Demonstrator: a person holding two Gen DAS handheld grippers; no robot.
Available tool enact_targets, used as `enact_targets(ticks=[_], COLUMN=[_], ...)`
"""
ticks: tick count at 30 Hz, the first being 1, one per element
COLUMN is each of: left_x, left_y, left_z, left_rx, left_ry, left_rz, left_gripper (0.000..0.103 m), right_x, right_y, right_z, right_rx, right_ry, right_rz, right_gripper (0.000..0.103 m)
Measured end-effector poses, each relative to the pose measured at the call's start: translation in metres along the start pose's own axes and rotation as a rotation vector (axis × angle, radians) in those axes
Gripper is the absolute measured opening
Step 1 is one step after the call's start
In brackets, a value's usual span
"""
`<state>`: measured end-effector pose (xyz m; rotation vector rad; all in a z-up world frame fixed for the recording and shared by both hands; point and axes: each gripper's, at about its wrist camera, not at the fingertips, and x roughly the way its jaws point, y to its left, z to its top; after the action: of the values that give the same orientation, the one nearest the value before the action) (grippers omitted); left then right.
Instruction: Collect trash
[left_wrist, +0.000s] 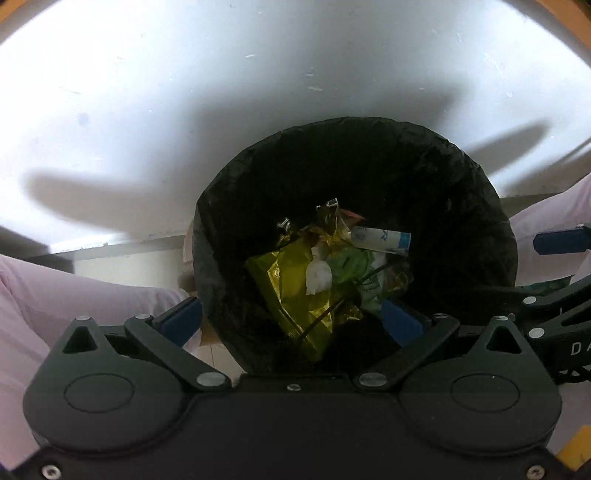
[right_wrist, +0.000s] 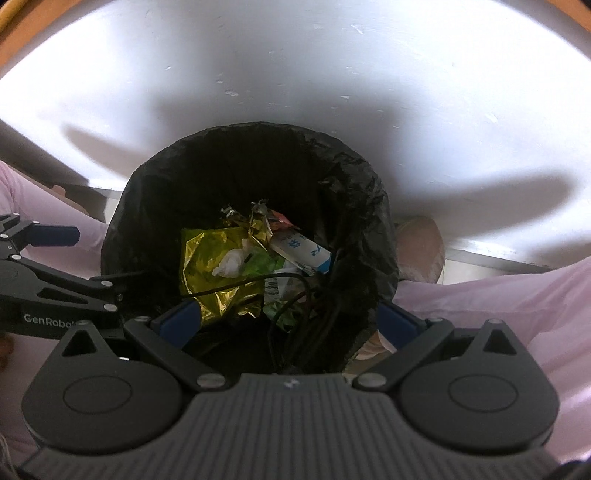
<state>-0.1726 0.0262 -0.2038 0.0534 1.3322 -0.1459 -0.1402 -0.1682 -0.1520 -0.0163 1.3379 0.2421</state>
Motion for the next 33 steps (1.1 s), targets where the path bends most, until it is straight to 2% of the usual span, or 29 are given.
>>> enact_targets(ticks=[33], left_x=[0.0002], left_y=[-0.0012], left_z=[-0.0006], left_rx=[0.008], left_ry=[-0.002], left_rz=[0.000], left_gripper=[0.103], right_x=[-0.0022], right_y=[-0.0040], right_z=[-0.0006], right_rx=[0.013], right_ry=[-0.005], right_rz=[0.003], right_gripper=[0.103])
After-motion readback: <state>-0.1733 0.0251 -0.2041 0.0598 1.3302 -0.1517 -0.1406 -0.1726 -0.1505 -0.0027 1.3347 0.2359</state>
